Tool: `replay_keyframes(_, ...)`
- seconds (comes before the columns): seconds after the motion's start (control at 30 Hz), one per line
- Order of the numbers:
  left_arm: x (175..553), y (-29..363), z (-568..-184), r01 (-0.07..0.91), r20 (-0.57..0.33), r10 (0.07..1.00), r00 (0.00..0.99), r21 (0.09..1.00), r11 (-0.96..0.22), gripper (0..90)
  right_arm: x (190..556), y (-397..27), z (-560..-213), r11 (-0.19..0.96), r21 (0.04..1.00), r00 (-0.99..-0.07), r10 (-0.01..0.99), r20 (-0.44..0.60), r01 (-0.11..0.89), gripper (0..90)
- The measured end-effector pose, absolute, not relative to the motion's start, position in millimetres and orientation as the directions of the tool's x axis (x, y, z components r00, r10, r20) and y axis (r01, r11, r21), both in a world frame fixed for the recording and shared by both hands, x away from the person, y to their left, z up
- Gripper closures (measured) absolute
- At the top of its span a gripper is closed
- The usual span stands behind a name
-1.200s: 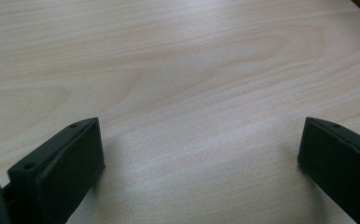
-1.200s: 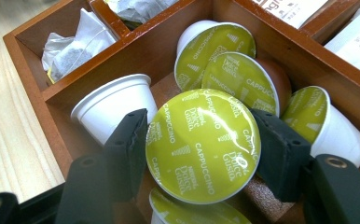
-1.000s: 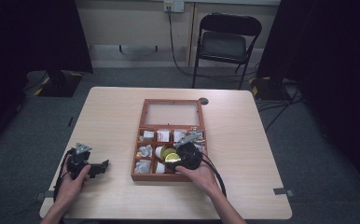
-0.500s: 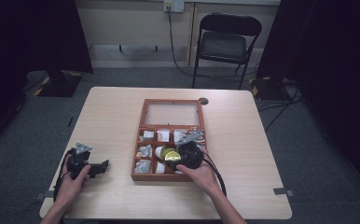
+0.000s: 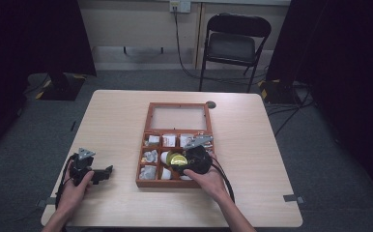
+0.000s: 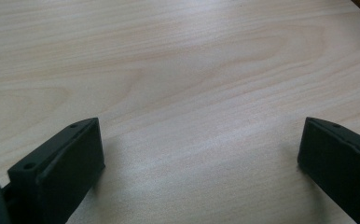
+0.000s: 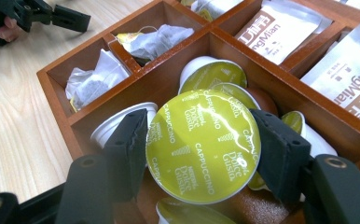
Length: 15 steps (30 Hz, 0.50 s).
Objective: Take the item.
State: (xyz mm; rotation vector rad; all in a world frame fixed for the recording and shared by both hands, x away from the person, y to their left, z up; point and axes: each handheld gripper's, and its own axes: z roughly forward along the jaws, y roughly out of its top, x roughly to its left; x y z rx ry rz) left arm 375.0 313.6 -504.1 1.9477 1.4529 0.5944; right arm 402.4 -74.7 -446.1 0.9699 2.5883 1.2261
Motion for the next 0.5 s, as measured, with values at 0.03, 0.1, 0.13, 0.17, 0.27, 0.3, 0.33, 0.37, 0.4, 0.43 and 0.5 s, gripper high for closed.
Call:
replay_keyframes(0.03,375.0,313.6,-504.0,0.673,-0.014,0.957,0.291,0.713,-0.194,0.0,402.3,-74.8,-445.6,0.467,0.731,-0.789,0.594,0.158,0.498,39.8)
replay_keyframes(0.1,375.0,313.6,-504.0,0.673,-0.014,0.957,0.290,0.714,-0.194,0.0,402.1,-75.4,-444.6,0.463,0.734,-0.788,0.594,0.159,0.497,39.8)
replay_keyframes(0.13,375.0,313.6,-504.0,0.673,-0.014,0.957,0.290,0.714,-0.194,0.0,402.0,-75.7,-444.0,0.461,0.736,-0.788,0.595,0.157,0.496,39.8)
replay_keyframes(0.17,375.0,313.6,-504.0,0.673,-0.014,0.957,0.290,0.714,-0.194,0.0,401.8,-76.1,-443.4,0.460,0.737,-0.787,0.597,0.157,0.496,39.8)
replay_keyframes(0.27,374.9,313.6,-504.0,0.673,-0.014,0.957,0.290,0.714,-0.194,0.0,401.6,-76.9,-442.7,0.458,0.740,-0.786,0.598,0.153,0.493,39.9)
replay_keyframes(0.3,375.0,313.6,-504.0,0.673,-0.014,0.957,0.290,0.714,-0.194,0.0,401.6,-77.1,-442.5,0.457,0.741,-0.786,0.598,0.154,0.492,39.8)
replay_keyframes(0.33,374.9,313.6,-504.0,0.673,-0.014,0.957,0.290,0.713,-0.194,0.0,401.6,-77.2,-442.3,0.456,0.741,-0.786,0.598,0.154,0.493,39.8)
replay_keyframes(0.37,375.0,313.6,-504.0,0.673,-0.014,0.957,0.290,0.713,-0.194,0.0,401.6,-77.3,-442.1,0.455,0.742,-0.785,0.599,0.155,0.493,39.8)
replay_keyframes(0.4,374.9,313.6,-504.0,0.673,-0.013,0.957,0.290,0.714,-0.194,0.0,401.5,-77.4,-441.7,0.454,0.742,-0.785,0.600,0.155,0.493,39.8)
replay_keyframes(0.43,374.9,313.6,-504.0,0.673,-0.014,0.957,0.290,0.714,-0.194,0.0,401.7,-77.5,-441.2,0.454,0.743,-0.785,0.600,0.154,0.492,39.8)
replay_keyframes(0.5,374.9,313.6,-504.0,0.673,-0.014,0.957,0.290,0.714,-0.194,0.0,401.8,-77.9,-438.9,0.450,0.747,-0.787,0.598,0.154,0.489,39.8)
